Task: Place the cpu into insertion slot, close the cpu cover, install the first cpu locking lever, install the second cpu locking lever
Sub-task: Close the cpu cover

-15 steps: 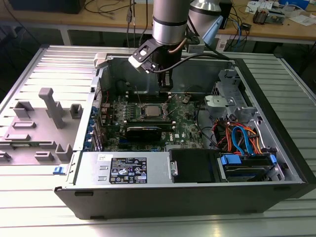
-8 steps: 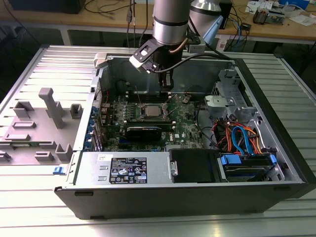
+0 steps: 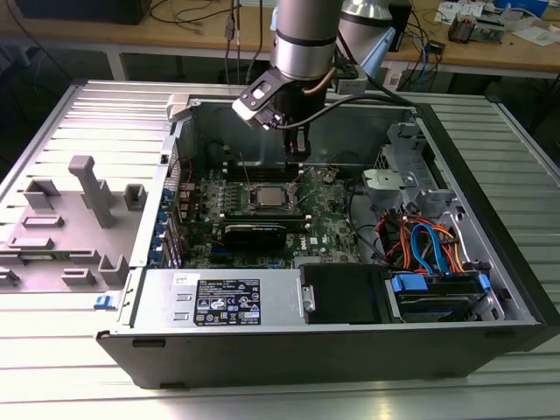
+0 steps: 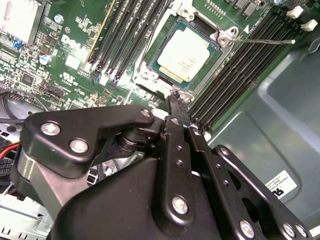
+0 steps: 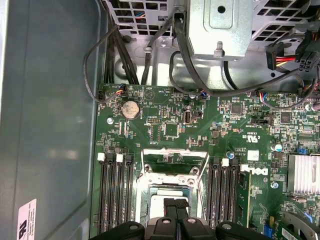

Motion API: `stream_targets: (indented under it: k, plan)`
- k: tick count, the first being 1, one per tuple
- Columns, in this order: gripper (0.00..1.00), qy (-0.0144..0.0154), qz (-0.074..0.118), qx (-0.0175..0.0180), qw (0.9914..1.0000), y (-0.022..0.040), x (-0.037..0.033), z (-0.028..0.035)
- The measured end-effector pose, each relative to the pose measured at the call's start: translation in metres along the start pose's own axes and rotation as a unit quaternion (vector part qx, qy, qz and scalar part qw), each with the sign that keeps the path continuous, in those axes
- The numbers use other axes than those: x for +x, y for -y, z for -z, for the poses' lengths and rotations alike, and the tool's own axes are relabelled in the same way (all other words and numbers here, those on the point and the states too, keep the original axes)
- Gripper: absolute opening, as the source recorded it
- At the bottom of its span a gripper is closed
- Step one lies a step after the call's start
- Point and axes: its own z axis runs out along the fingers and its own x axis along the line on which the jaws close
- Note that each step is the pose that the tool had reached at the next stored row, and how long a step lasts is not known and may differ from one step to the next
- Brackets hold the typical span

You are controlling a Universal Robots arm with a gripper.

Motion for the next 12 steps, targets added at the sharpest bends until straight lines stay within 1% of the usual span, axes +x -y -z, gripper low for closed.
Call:
stream_targets:
  k: [12]
  plan:
    - [0.11,0.0,0.0,0.0,1.0,-0.0052,-0.0003,0.0]
